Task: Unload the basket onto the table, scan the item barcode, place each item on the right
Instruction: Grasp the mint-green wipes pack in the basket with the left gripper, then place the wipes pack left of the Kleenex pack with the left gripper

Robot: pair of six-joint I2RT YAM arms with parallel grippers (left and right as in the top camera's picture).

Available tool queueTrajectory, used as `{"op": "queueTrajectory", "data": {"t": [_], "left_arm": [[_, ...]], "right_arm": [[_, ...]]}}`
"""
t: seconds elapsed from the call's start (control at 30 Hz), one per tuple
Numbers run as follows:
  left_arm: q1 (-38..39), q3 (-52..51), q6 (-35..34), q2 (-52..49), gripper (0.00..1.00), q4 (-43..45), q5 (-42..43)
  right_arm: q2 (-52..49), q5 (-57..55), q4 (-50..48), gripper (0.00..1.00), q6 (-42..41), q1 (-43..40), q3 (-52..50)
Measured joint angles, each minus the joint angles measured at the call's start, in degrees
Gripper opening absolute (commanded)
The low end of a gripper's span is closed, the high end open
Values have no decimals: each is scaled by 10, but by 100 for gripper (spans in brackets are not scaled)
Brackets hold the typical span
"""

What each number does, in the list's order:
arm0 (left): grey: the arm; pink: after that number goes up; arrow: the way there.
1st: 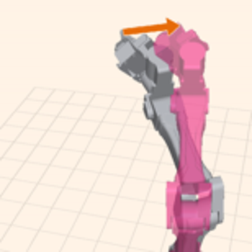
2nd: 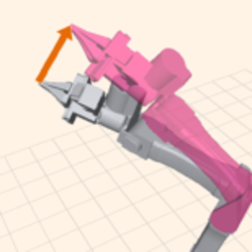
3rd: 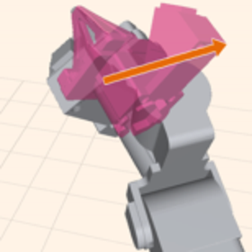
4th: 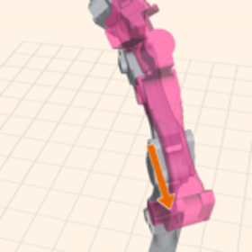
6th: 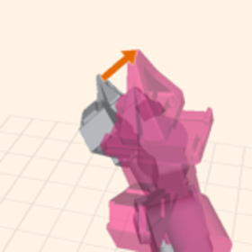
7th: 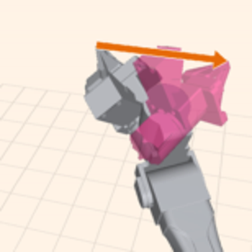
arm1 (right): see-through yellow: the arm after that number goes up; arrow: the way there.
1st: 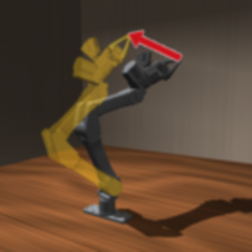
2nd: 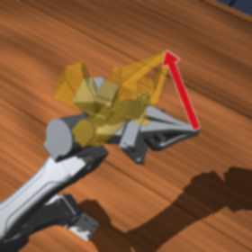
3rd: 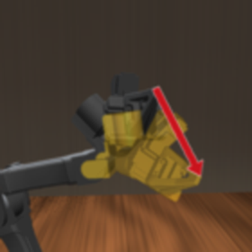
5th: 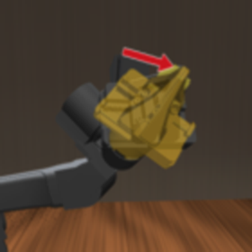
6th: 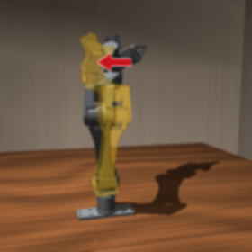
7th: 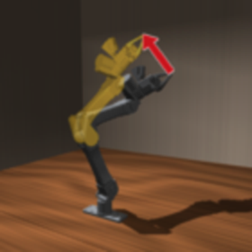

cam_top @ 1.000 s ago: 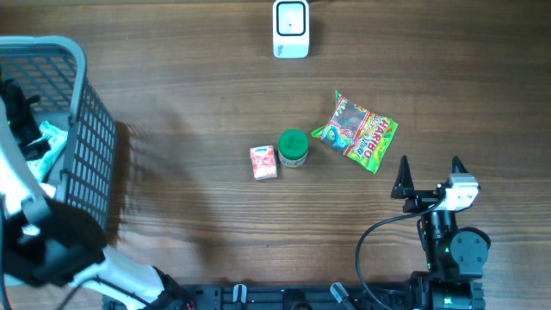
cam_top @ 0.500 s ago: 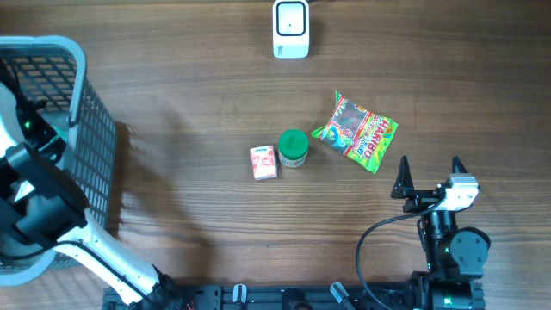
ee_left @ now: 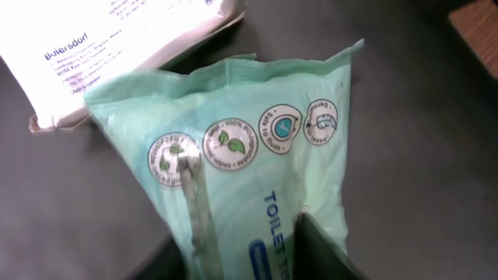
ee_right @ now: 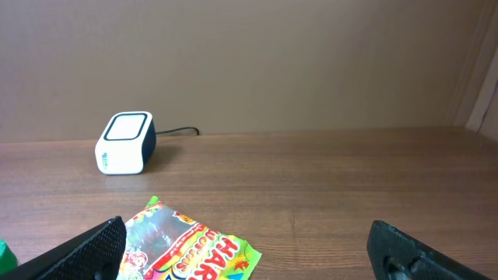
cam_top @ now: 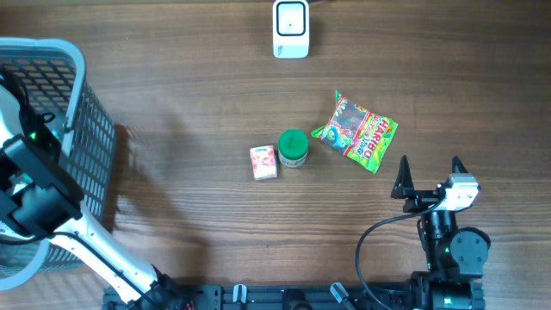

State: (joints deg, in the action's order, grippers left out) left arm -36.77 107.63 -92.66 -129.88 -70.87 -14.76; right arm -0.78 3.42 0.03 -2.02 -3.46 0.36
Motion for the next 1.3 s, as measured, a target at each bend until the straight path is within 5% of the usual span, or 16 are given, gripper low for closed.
{"op": "queueTrajectory", "data": {"t": [0.27,0.53,0.63,0.77,0.9,1.13,1.3], "left_arm": [[-1,-4,69,61,17,-26,10],[15,78,130,480,18,-28,56],[135,90,164,572,18,-48,99],[399,57,206,539,20,-157,55],[566,-72,200,457,25,-158,-5],[644,-292,144,330,22,37,-14],[656,-332,139,261,20,99,9]], "right_arm": [[0,0,0,100,0,0,0],[0,0,0,100,0,0,0],[0,0,0,100,0,0,0],[0,0,0,100,0,0,0],[0,0,0,100,0,0,0],[0,0,0,100,0,0,0],[0,0,0,100,0,0,0]]}}
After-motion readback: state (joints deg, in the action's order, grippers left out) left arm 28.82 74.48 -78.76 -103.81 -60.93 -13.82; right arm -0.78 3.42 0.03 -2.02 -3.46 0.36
